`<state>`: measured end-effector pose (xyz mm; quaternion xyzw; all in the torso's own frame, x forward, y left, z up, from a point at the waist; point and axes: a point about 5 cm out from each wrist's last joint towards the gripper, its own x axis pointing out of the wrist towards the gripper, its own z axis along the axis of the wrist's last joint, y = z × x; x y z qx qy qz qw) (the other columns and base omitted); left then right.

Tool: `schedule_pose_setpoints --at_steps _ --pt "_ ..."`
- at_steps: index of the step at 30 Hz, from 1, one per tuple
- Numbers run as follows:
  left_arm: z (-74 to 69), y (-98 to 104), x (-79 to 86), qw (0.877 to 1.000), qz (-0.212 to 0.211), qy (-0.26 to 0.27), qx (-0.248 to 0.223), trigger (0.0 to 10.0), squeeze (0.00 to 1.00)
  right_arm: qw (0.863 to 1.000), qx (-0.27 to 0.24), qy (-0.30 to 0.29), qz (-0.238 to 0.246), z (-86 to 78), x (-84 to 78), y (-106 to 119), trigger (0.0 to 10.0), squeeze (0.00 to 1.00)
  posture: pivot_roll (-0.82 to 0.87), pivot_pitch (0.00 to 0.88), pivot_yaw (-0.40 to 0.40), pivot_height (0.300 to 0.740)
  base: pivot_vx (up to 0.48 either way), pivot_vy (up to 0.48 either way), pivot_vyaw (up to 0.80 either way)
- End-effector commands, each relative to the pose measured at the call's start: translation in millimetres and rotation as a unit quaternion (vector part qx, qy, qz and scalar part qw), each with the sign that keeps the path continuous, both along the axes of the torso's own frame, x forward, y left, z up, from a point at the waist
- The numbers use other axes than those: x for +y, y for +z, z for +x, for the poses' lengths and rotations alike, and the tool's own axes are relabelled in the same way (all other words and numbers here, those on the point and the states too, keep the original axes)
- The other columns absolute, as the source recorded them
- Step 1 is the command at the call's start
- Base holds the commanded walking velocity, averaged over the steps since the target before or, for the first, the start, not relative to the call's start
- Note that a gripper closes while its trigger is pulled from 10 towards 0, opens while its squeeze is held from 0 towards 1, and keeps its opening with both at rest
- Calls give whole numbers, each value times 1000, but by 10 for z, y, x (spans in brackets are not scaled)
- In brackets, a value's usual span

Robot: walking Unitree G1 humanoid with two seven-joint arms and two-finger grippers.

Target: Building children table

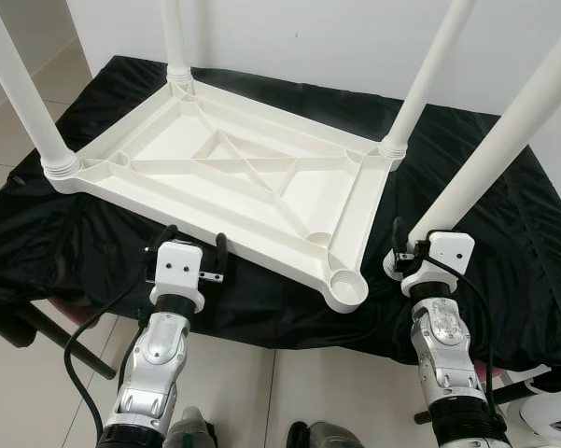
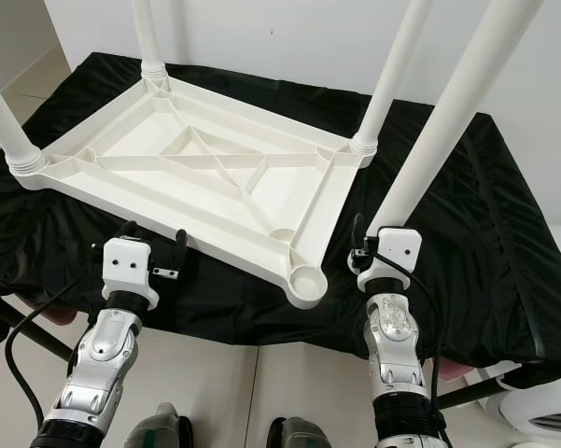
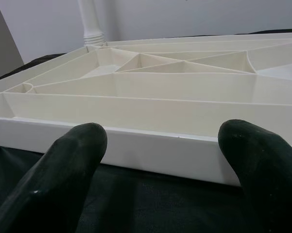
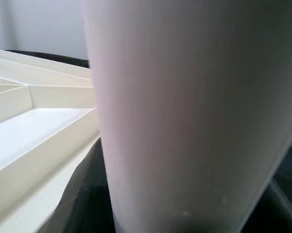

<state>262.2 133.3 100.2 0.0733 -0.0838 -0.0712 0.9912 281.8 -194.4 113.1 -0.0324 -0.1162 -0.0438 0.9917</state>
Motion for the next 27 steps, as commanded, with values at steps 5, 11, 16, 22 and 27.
schedule_pose_setpoints --at_steps 5,11,16,22,27 --pt "-26 19 -35 999 13 -33 -7 10000 0 1000 -1 -7 -5 39 -105 74 10000 0 64 21 -77 740 0 0 0" --pt "-60 43 -68 998 34 -53 -17 10000 0 1000 -22 -12 -10 64 -190 228 10000 0 64 19 -82 740 0 0 0" --pt "-69 54 -78 997 41 -60 -21 10000 0 999 -29 -13 -12 73 -211 273 10000 0 65 18 -83 740 0 0 0" --pt "-95 96 -133 993 65 -93 -33 10000 0 998 -66 -5 -5 102 -233 515 10000 0 61 19 -84 740 0 0 0" --pt "-90 41 -185 989 97 -106 -26 10000 0 993 -78 56 62 121 -49 722 10000 0 52 28 -81 740 0 0 0"
